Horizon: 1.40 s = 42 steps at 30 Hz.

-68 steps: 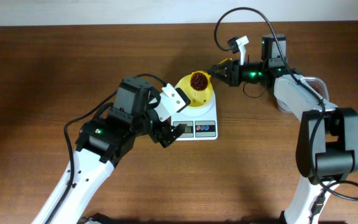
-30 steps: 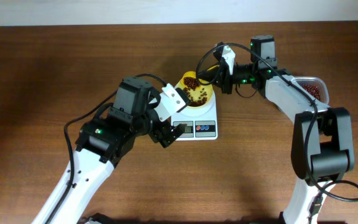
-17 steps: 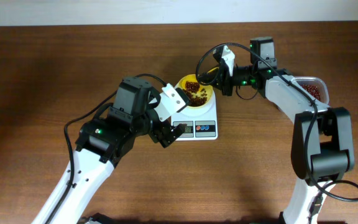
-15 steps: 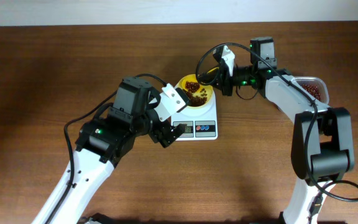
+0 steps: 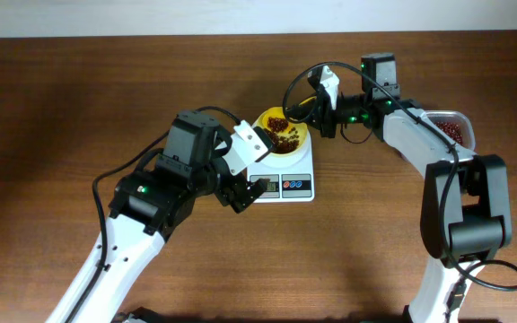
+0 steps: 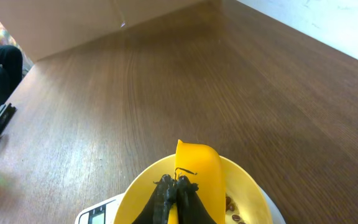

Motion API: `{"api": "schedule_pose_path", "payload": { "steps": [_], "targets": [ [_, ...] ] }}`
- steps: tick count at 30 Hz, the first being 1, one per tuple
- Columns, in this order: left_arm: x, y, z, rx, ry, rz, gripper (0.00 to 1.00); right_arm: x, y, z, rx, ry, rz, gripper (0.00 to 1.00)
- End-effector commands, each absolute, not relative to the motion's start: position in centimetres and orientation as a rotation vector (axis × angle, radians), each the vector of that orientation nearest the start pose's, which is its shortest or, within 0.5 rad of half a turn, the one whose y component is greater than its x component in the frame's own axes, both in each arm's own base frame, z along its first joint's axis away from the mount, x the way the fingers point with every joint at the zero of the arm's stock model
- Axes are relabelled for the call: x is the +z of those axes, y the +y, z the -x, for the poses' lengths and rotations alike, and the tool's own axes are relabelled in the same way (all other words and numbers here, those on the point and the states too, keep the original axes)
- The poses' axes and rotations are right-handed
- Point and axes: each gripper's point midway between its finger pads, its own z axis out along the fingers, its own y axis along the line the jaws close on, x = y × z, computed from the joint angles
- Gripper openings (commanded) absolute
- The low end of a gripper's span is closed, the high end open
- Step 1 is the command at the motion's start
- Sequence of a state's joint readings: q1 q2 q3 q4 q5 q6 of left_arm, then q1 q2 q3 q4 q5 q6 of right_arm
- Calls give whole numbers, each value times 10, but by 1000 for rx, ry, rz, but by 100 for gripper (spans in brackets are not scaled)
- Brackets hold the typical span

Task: Scoop item into bowl and weigh 50g on scale
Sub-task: 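Tilt the scoop with the right gripper to pour beans into the bowl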

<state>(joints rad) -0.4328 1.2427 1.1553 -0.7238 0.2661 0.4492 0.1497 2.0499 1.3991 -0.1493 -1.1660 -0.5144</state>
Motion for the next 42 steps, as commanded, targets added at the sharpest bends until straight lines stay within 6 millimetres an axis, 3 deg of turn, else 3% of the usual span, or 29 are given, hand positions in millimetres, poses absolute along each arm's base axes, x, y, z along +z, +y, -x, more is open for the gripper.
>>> {"api": "schedule_pose_path", "payload": {
  "steps": [1,21,23,30,42],
  "targets": [
    [229,-190,-295,-326,2067,-1140,99,139,226,-445,1107,1662,1153,4],
    [229,-190,-295,-326,2067,-1140,99,141,227,-444,955,1457,1323,4],
    [229,-190,-295,-326,2067,-1140,99,150,226,-442,966,1383,1335,4],
    [229,-190,-295,-326,2067,-1140,99,151,206,-449,957,1399,1295,4],
    [229,-190,-295,-326,2067,-1140,99,153,206,-443,1010,1391,1289,4]
  ]
}}
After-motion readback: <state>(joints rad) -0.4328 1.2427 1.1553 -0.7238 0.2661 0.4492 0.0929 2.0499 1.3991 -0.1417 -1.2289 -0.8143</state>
